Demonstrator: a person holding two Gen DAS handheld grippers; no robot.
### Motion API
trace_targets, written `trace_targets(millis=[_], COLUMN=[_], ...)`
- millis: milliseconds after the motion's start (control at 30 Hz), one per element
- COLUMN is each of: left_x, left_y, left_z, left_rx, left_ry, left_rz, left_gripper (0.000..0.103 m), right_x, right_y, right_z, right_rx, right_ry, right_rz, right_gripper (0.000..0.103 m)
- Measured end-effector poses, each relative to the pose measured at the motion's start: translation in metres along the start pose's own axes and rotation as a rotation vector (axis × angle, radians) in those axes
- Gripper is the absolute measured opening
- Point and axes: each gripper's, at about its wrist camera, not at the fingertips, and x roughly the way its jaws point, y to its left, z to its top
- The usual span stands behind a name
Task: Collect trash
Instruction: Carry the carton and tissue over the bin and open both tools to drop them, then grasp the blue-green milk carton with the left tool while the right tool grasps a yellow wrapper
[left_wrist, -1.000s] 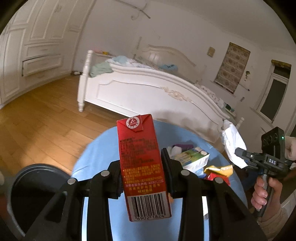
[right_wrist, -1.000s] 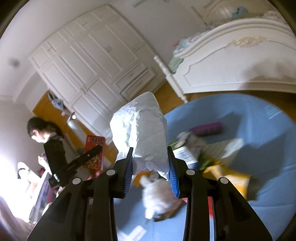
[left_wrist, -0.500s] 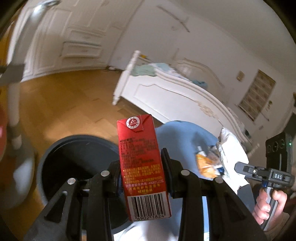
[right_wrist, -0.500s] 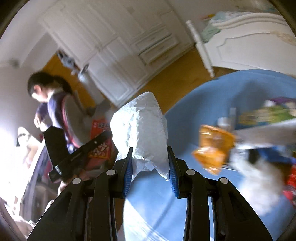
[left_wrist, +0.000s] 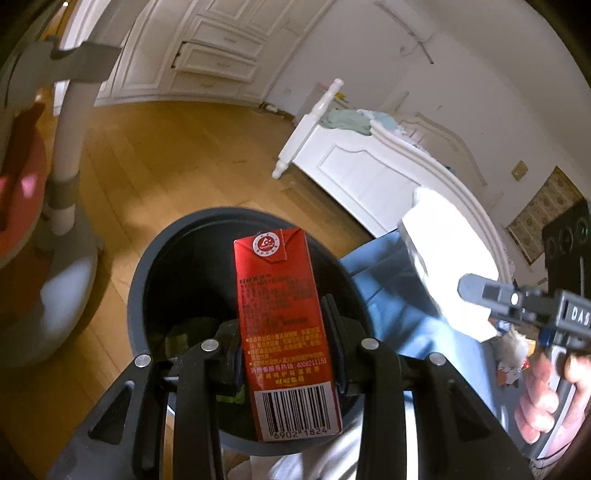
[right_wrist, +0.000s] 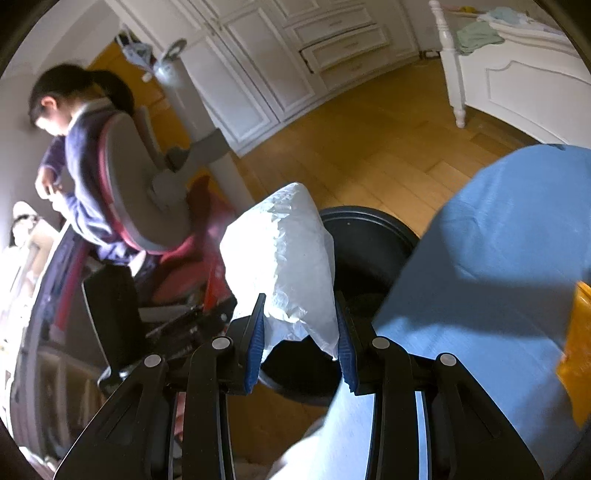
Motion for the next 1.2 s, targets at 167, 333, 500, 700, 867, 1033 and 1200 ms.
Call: trace_targets(millis=[167, 333, 500, 700, 867, 1033, 1200], left_x=[0.006, 0.010, 0.013, 0.013, 0.009, 0.008, 0.008], left_y=[0.012, 0.017, 0.013, 0.007, -0.003, -0.030, -0.089], left_z=[-0.005, -0.009, -0.009, -0.008, -0.005, -0.001, 0.003], left_rx=[-0.011, -0.011, -0.012, 0.007, 0.025, 0.079, 0.212], left_ry=[0.024, 0.034, 0.032, 0.025, 0.016, 0.016, 0.014], left_rz=[0.012, 0.024, 0.050, 0.088, 0.090, 0.051, -0.034], left_gripper=[0.035, 0.035, 0.037, 0.055, 0.057, 0.057, 0.071], right_x=[0.024, 0.039, 0.042, 0.027, 0.004, -0.036, -0.086], right_y=[0.009, 0.002, -0.004, -0.004, -0.016, -0.030, -0.054], right_z=[0.009, 0.010, 0.011, 0.011, 0.001, -0.017, -0.044], right_rx=[-0.006, 0.012, 0.019, 0.000, 0.044, 0.057, 0.066], right_ry=[0.021, 0.042, 0.036, -0.020, -0.058, -0.128, -0.202], right_rz=[-0.023, -0.040, -0.039, -0.046, 0.003, 0.013, -0.018], right_gripper=[0.035, 0.038, 0.052, 0.079, 0.079, 0.079, 0.079])
